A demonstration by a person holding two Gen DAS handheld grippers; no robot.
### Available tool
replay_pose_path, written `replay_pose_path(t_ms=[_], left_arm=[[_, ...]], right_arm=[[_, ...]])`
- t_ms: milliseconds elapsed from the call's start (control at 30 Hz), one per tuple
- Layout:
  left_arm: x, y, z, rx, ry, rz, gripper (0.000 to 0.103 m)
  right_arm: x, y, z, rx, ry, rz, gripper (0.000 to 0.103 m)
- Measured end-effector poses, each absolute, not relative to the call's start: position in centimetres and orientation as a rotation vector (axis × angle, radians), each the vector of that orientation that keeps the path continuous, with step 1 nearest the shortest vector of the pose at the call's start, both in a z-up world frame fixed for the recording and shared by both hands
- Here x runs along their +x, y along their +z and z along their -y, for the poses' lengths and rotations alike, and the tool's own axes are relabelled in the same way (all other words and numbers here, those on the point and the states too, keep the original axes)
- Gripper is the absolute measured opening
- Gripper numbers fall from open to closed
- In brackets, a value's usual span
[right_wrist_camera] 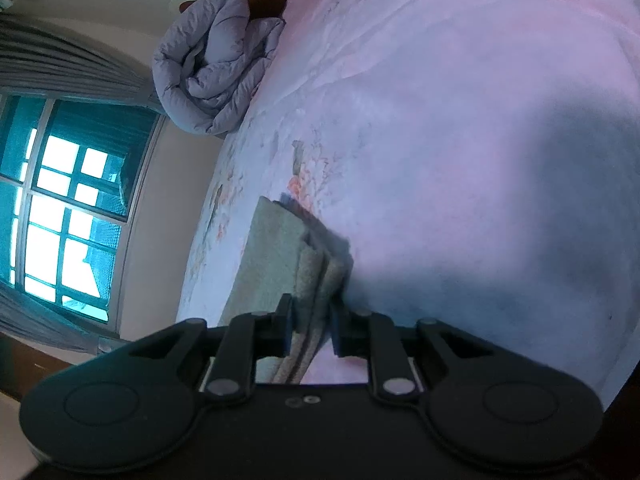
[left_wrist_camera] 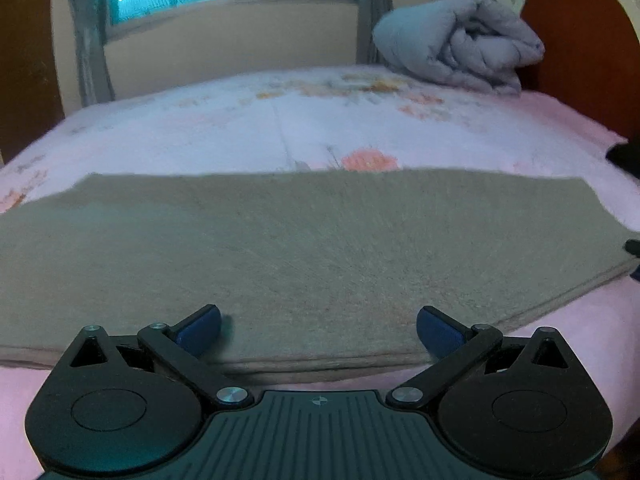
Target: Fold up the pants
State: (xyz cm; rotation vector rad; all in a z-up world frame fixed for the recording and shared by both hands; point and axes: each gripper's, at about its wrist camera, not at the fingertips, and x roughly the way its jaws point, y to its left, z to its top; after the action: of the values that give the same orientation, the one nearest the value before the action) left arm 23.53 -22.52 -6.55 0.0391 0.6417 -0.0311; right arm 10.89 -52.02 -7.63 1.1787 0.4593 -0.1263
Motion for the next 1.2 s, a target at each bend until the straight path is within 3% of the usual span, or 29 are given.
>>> replay_pose_path(t_ms=[400, 667, 800, 900, 967, 1000, 1067, 1200], left_arm=[[25.0, -4.7, 17.6, -0.006, -0.073, -0.666, 0.103], [20.9, 0.7, -0.1, -0.063, 0.168, -0.483, 0.103], [17.8, 1.4, -9.3, -0.155, 0.301, -0.452, 0.103], [15.4, 0.6, -14.4, -0.226, 0.37, -0.459, 0.103], [14.0, -0.3, -16.7, -0.252, 0.402, -0.469, 0.103], [13.6, -0.8, -17.5, -0.264, 0.413, -0.477, 0.103], [13.1, -1.8, -18.8, -0.303, 0.415, -0.504, 0.103], [13.3, -3.3, -18.2, -0.353, 0.324, -0.508, 0.103]], right_arm=[[11.6, -4.4, 50.9, 1.046, -0.132, -0.463, 0.008], [15.3, 6.3, 37.9, 0.666, 0.112, -0.399, 0.008], [16.8, 8.7, 28.0, 0.507, 0.234, -0.407, 0.008], [17.4, 7.6, 19.1, 0.379, 0.342, -0.457, 0.008], [17.5, 5.3, 14.1, 0.354, 0.425, -0.527, 0.016], [17.8, 3.2, 10.9, 0.327, 0.495, -0.612, 0.03], [17.7, 0.6, 7.4, 0.262, 0.561, -0.756, 0.026], [15.2, 1.4, 9.9, 0.297, 0.468, -0.65, 0.028]])
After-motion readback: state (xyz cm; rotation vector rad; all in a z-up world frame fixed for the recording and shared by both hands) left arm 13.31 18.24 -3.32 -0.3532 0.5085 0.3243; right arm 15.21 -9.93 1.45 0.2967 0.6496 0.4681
